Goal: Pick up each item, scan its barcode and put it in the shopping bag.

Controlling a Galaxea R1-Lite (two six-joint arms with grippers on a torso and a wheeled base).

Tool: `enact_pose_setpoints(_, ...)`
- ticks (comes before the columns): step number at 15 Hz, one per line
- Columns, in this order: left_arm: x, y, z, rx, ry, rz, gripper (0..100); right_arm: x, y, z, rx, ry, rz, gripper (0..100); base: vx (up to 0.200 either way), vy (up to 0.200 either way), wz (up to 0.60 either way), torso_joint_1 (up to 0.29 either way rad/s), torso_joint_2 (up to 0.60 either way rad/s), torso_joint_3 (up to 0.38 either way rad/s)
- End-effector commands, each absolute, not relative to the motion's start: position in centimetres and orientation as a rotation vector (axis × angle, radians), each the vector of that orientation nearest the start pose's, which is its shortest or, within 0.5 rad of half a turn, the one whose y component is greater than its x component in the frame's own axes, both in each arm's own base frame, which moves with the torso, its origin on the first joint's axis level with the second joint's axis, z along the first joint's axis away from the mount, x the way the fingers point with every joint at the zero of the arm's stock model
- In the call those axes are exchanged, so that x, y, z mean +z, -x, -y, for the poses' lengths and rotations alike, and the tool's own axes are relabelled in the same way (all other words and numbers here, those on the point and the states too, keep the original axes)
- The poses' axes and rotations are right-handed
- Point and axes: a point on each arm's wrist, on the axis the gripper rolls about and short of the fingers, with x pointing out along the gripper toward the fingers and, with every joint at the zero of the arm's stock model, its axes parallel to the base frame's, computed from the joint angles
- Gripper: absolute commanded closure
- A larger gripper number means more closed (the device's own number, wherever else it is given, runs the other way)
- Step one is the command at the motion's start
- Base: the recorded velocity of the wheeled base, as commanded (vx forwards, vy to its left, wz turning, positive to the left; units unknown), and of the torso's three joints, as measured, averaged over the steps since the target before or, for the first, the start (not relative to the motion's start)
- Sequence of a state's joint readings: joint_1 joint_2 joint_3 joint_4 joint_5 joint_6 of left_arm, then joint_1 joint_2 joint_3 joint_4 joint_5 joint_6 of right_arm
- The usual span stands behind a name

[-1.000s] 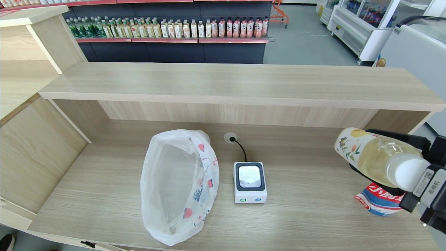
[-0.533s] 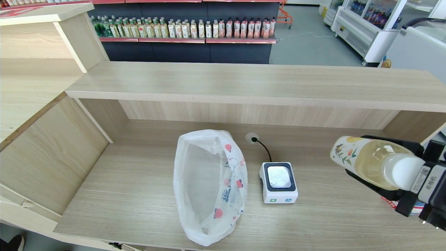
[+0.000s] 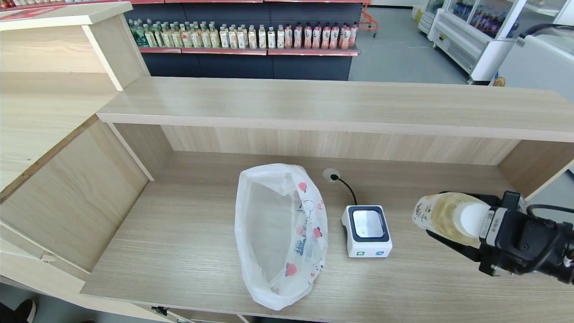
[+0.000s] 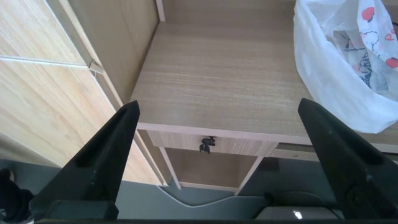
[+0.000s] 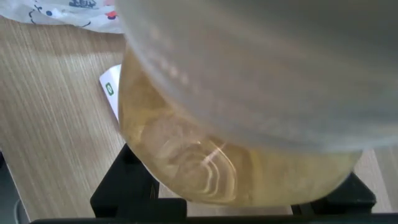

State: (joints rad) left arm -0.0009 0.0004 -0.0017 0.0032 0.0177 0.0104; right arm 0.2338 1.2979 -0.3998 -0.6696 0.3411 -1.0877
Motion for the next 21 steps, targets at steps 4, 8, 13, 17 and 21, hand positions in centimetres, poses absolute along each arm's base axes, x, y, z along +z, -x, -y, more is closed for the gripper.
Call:
enact_pose_setpoints(4,7.6,2.3,0.0,0.018,-0.011,-0.002,0,17.0,-21.5,-5.8,0.706,1.014,0.088,100,0.0,0.0,0.0,0.0,0.0,0.0)
enact_pose_setpoints(8,7.6,2.3,0.0,0.018,-0.011,-0.002,0,16.1,-23.6,-6.3,0.774,1.0,0.215,100,0.0,0.0,0.0,0.0,0.0,0.0)
enact_pose_setpoints(13,7.6,2.3,0.0,0.018,-0.011,-0.002,0,13.0,-26.0,-5.3,0.748,1.001,0.22,100,0.0,0.0,0.0,0.0,0.0,0.0)
enact_pose_setpoints(17,7.6,2.3,0.0,0.018,-0.011,-0.002,0,11.0,-27.2,-5.7,0.841,0.985,0.242,100,0.0,0.0,0.0,0.0,0.0,0.0)
enact_pose_setpoints(21,7.6,2.3,0.0,0.018,-0.011,-0.002,0,10.5,-27.9,-5.8,0.889,0.977,0.279,100,0.0,0.0,0.0,0.0,0.0,0.0)
